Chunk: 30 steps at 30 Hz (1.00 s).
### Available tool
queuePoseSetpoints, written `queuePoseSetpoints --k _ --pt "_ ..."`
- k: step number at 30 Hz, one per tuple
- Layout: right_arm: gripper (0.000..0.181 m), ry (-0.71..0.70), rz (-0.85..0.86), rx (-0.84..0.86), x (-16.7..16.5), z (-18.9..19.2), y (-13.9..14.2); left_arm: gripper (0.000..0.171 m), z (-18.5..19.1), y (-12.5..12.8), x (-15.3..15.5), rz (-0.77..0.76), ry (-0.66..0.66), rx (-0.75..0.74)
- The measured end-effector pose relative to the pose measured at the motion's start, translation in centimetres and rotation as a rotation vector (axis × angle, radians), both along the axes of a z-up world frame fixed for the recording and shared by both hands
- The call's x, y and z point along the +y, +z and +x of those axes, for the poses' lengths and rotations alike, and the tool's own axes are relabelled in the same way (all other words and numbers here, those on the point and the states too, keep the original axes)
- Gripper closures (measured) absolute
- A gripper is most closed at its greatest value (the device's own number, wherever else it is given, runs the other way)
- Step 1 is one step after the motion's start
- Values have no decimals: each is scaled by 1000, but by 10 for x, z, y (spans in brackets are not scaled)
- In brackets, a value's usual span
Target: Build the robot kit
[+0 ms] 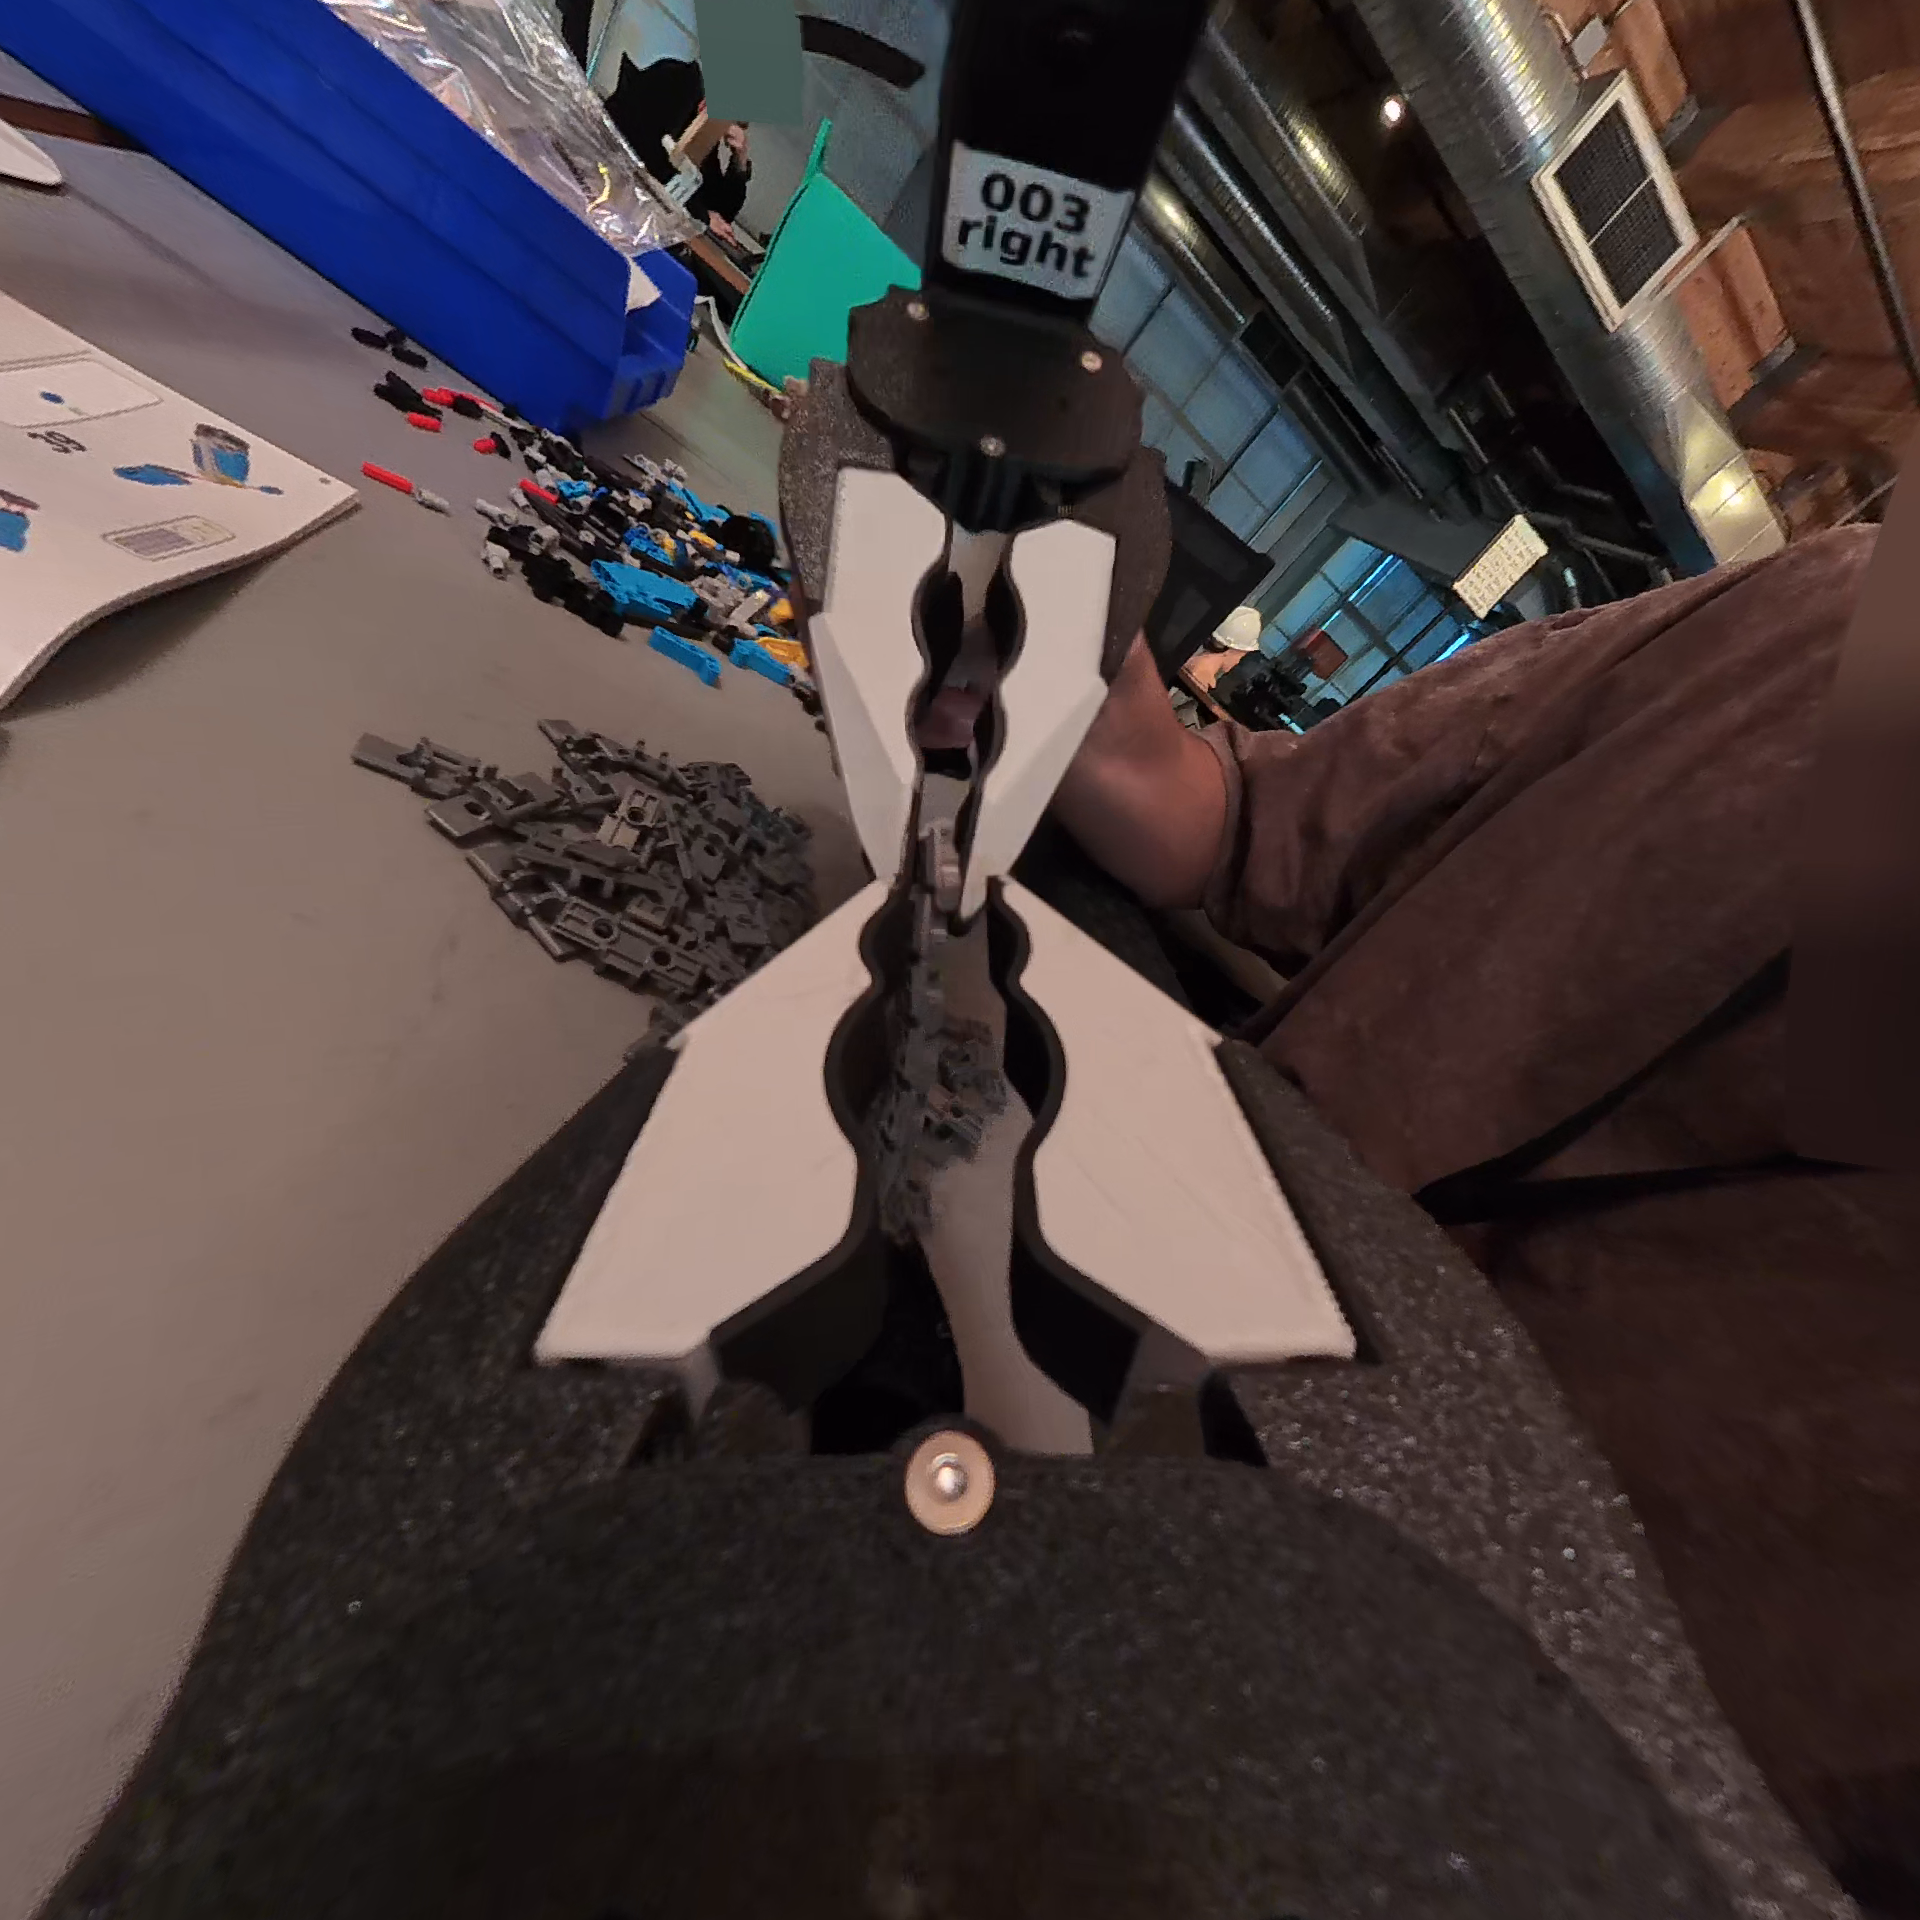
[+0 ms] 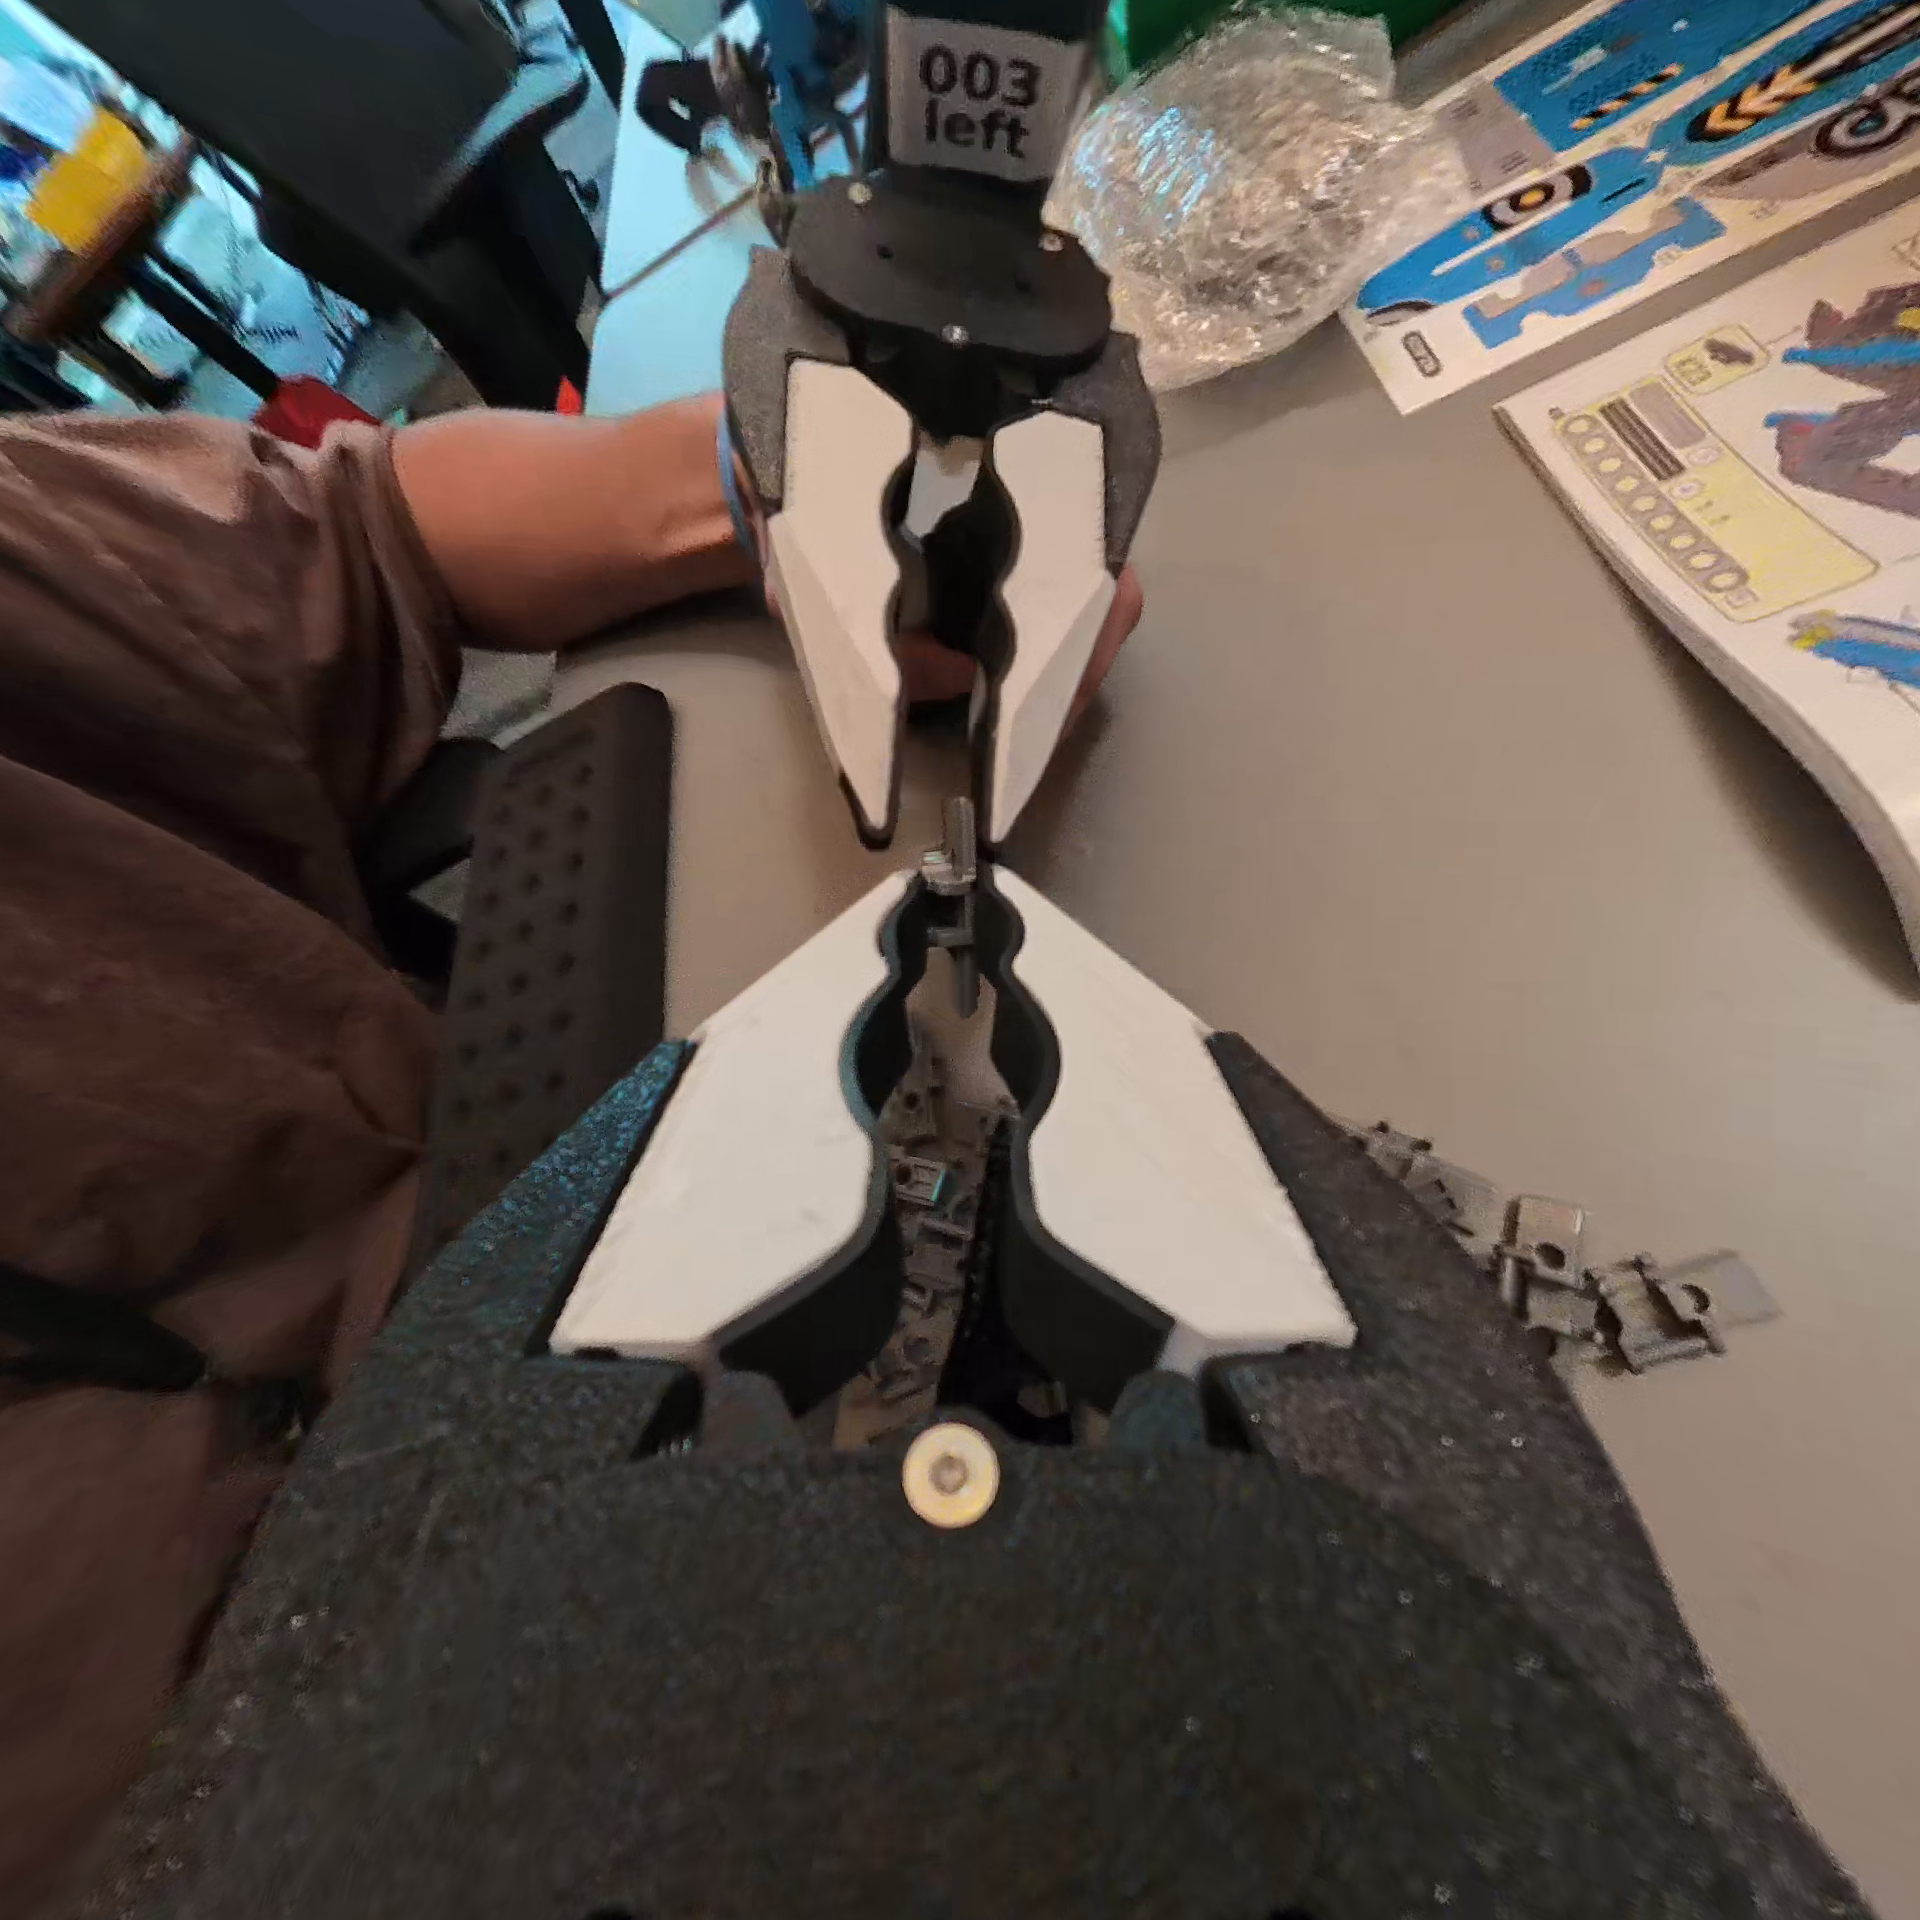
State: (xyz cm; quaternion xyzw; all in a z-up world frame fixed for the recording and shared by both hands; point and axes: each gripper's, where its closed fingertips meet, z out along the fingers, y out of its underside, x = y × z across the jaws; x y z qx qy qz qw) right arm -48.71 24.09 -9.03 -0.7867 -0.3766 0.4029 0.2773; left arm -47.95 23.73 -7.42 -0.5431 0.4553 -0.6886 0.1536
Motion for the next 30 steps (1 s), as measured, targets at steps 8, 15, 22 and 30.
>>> queuePoseSetpoints --k 8,15,22,30 --pt "172 -2 33 -24 0 -2 1 170 1 -1 4 52 43 14" --pt "169 -34 40 97 9 -3 10 171 0 6 13 17 84 -11" --pt "160 -55 -18 195 13 5 12 170 -3 13 22 1 114 -60" --pt "168 -57 -180 405 9 4 18 170 -3 13 20 36 120 -67"
